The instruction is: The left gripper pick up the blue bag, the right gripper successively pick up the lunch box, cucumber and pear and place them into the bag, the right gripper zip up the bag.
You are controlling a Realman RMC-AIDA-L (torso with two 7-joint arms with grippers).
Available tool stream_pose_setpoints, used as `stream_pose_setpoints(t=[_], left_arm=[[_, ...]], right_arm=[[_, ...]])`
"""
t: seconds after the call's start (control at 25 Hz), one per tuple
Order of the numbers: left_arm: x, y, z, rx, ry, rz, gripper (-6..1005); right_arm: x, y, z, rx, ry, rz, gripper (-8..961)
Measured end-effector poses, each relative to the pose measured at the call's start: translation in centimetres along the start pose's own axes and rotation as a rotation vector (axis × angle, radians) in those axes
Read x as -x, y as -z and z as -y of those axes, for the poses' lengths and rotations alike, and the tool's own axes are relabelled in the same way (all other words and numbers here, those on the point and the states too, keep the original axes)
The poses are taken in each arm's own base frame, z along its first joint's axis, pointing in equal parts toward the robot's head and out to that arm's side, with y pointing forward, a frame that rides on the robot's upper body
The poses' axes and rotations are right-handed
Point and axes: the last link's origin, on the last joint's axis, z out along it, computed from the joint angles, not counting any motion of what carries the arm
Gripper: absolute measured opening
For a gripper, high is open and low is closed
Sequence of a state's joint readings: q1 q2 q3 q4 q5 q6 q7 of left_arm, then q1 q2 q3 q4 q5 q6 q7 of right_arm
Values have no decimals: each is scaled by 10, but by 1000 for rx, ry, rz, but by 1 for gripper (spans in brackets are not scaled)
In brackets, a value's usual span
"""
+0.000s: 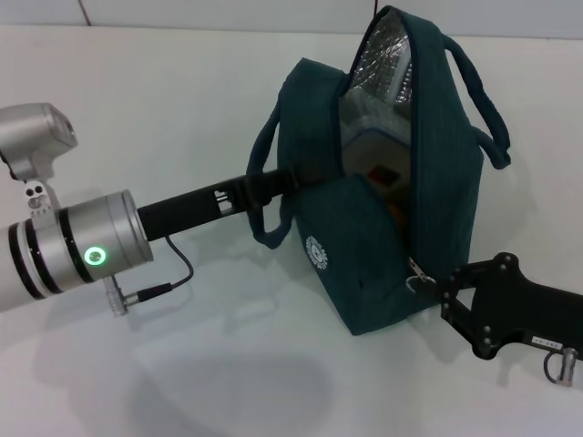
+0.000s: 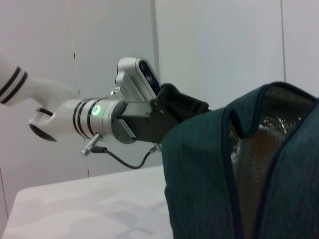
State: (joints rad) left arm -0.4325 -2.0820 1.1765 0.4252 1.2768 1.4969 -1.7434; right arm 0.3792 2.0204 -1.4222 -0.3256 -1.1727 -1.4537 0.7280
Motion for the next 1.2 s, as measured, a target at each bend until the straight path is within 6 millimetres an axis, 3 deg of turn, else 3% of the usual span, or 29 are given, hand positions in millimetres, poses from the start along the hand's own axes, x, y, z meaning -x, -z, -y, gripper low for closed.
stream_pose_setpoints(t=[0.12,0.52,0.76,1.2], left_arm=[[1,0,-3,23,-47,0,54],[-2,3,-4,29,-122,-25,414],[-10,19,-3,2,-173,-130,689],[-14,28,-2,-15,-206,-190,774]], right_arm=[[1,1,-2,8,8,10,11],[6,5,-3,-9,18,64,11],[13,8,-3,-23,39,117,11],[36,-1,13,-59,116,198,11]])
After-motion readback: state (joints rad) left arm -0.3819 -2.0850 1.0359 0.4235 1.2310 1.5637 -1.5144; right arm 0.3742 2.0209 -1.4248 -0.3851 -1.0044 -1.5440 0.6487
